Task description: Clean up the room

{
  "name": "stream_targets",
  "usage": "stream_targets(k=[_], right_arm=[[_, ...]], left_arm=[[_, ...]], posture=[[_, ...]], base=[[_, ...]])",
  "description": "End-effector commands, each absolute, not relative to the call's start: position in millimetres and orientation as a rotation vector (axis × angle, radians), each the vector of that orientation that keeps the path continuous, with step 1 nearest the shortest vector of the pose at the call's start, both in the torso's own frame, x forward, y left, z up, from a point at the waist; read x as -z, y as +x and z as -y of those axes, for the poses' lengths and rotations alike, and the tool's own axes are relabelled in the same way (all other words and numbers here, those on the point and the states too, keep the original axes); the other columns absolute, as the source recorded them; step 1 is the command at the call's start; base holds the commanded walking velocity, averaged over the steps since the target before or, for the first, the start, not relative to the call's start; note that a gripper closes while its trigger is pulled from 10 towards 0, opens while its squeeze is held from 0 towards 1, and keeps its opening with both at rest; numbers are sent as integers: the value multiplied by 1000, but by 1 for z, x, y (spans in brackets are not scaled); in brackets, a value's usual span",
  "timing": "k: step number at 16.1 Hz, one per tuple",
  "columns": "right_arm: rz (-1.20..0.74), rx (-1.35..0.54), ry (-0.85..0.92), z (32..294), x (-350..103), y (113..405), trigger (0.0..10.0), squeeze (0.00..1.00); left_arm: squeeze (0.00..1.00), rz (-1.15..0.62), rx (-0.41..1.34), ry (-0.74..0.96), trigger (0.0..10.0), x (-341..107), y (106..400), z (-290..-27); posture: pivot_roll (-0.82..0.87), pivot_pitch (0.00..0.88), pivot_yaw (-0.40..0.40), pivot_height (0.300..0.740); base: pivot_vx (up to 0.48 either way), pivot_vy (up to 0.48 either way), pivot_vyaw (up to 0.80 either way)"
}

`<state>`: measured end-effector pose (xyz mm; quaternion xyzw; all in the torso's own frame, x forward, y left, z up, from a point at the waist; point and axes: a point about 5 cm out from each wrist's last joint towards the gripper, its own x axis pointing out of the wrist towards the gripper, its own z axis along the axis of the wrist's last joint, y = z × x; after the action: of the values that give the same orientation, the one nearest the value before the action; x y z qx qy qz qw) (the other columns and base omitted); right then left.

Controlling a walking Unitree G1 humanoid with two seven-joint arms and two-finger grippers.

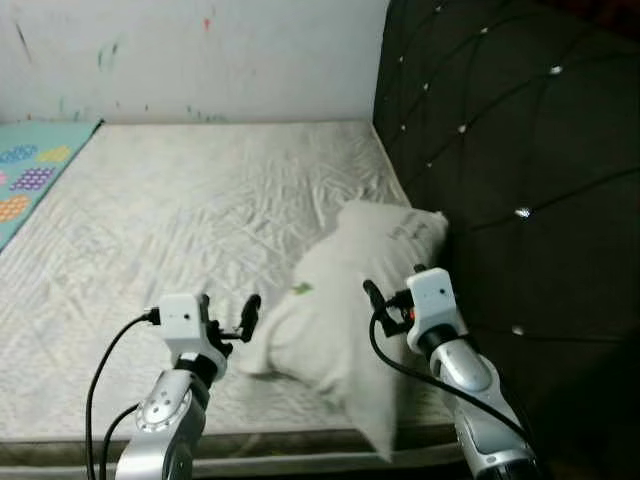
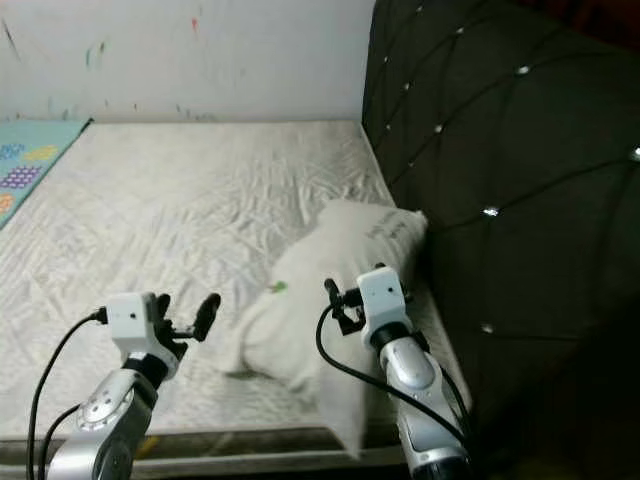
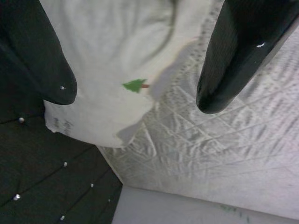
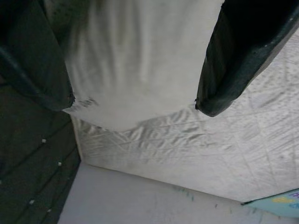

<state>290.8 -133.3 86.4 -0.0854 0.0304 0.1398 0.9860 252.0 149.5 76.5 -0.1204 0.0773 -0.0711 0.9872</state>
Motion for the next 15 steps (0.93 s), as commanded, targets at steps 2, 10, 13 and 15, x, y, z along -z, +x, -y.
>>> stream_targets(k=[2, 10, 13, 15], right_arm=[[-57, -268, -182, 139, -88, 293, 10000, 0], [-47, -268, -186, 140, -90, 293, 10000, 0], [-47, -269, -186, 140, -89, 294, 10000, 0], [-46, -269, -184, 139, -90, 294, 10000, 0]], left_arm=[[0, -149, 152, -246, 10000, -78, 254, -145], [0, -144, 130, -252, 10000, -78, 256, -146], [0, -140, 127, -249, 10000, -79, 256, -146], [0, -137, 126, -248, 10000, -79, 257, -146]], posture=[[-77, 0, 28, 740], [-82, 0, 26, 740], [-81, 0, 26, 740], [-81, 0, 27, 740]], base=[[0, -124, 0], [0, 0, 0], [0, 0, 0], [0, 0, 0]])
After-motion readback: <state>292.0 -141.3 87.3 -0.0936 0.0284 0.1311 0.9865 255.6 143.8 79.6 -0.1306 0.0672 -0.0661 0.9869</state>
